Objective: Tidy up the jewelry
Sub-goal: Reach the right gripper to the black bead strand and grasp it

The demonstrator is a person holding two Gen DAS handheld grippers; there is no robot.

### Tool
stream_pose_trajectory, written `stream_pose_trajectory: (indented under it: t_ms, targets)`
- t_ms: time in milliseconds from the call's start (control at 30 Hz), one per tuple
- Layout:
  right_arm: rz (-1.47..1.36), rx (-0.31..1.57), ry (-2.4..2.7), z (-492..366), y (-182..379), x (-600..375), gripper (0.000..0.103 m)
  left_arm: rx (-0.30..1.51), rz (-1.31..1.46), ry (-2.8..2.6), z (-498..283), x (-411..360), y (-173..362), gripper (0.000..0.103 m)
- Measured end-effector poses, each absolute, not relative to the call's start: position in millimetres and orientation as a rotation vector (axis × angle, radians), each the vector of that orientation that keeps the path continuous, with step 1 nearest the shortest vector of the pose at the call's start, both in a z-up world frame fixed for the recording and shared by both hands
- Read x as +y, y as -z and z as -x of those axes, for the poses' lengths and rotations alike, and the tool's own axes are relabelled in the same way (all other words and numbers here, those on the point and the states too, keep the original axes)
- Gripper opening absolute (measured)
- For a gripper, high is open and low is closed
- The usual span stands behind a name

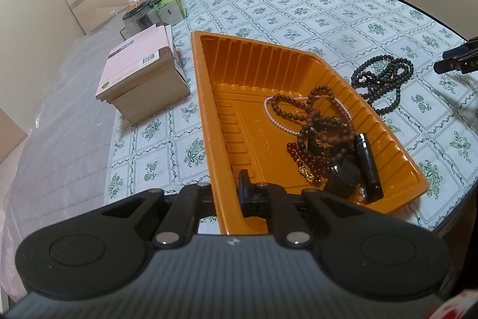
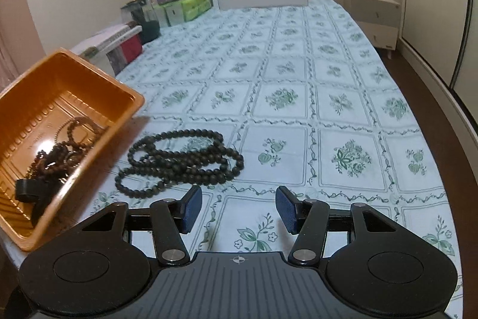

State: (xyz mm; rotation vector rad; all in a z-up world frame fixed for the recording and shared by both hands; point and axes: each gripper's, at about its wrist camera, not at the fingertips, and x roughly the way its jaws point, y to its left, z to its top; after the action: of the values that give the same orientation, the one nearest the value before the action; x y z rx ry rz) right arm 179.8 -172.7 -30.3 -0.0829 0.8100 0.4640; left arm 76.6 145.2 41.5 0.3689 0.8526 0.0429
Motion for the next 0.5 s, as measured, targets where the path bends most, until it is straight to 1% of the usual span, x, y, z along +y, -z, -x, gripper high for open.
stream_pose_trajectory:
  t_ms: [133, 200, 233, 300, 500]
  targets:
    - [0.096, 0.803, -0.469, -187.6, 34.2, -165.2, 0.054, 0.856, -0.369, -0.043, -76.9, 145.6, -42.5, 0.008]
    - [0.104, 0.803, -0.470, -193.5, 35.6, -162.2, 0.038, 0.858, -0.369, -0.044, -77.1, 145.8, -42.6, 0.008]
    - [0.112, 0.808, -0.470, -198.2, 37.3, -160.4, 0.034, 0.859, -0.370, -0.044, -77.2, 145.9, -42.8, 0.008]
    - [0.126, 0.812, -0.468, -204.6, 39.6, -156.8, 0.030, 0.860, -0.372, -0.044, -77.7, 145.6, -42.7, 0.008]
    - [0.177, 0.824, -0.461, -225.8, 47.2, -149.6, 0.024, 0.865, -0.377, -0.047, -78.7, 144.9, -41.5, 0.007]
